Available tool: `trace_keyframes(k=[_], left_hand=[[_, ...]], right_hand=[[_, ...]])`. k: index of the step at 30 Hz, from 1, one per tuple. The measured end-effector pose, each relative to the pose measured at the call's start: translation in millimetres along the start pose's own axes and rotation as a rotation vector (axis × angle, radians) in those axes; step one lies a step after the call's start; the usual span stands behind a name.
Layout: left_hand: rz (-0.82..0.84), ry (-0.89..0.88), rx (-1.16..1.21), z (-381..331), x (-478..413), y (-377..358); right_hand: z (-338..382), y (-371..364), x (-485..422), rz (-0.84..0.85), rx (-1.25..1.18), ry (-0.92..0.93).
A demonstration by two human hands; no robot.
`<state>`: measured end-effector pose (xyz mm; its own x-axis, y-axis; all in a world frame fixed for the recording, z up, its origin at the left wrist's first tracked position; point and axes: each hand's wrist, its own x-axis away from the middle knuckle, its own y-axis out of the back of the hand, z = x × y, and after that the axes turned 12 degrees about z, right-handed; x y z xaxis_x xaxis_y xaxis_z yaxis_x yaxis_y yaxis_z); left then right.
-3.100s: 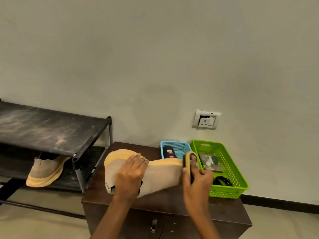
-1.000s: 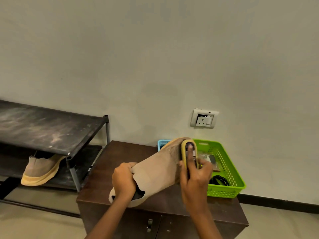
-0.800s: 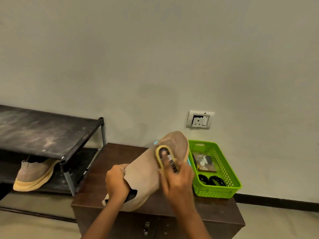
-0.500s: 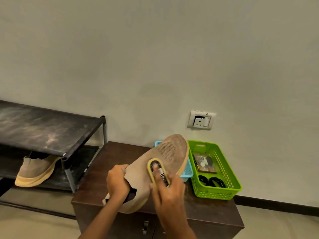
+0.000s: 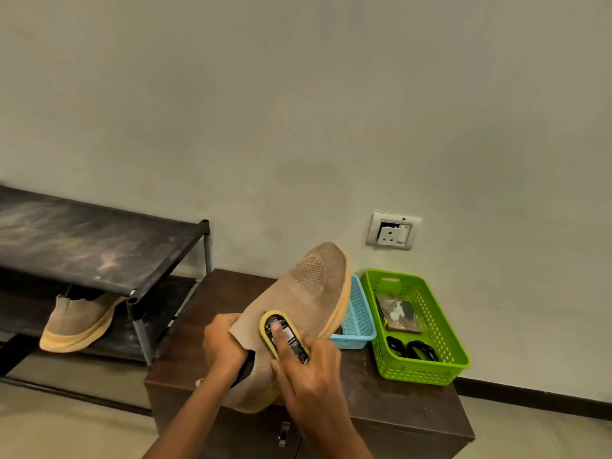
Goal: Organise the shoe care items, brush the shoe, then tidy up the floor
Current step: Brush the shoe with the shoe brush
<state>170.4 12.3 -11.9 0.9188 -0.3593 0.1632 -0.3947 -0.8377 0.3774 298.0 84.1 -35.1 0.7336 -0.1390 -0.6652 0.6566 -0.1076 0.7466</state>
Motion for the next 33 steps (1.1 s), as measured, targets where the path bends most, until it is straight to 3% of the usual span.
trace_keyframes(k=[2, 6, 8, 10, 13, 18, 28, 31, 33], left_hand=[[-0.030, -0.009, -0.003, 0, -2, 2], [0.025, 0.019, -0.009, 0, 2, -8], [0.042, 0.043, 0.007, 4, -1, -12], [0.036, 0.057, 0.046, 7, -5, -10], [0.033, 0.068, 0.063, 8, -7, -1], [0.071, 0.137, -0.089, 14, -7, -2], [0.292, 0.247, -0.549, 55, -19, 12], [0.269, 0.165, -0.561, 59, -16, 8], [0.237, -0.005, -0.547, 60, -16, 4]], right_hand=[[-29, 8, -14, -0.060, -0.010, -0.074], [-64, 25, -20, -0.144, -0.109, -0.411], [-42, 19, -7, -0.075, -0.182, -0.386], [-11, 13, 6, 0.054, -0.242, -0.216], [1, 0, 9, 0.148, -0.041, 0.093], [-18, -10, 2, 0.152, -0.110, -0.130], [-7, -45, 12, 0.492, -0.253, -0.139], [-11, -54, 15, 0.509, -0.319, -0.220], [-15, -54, 17, 0.524, -0.393, -0.269]])
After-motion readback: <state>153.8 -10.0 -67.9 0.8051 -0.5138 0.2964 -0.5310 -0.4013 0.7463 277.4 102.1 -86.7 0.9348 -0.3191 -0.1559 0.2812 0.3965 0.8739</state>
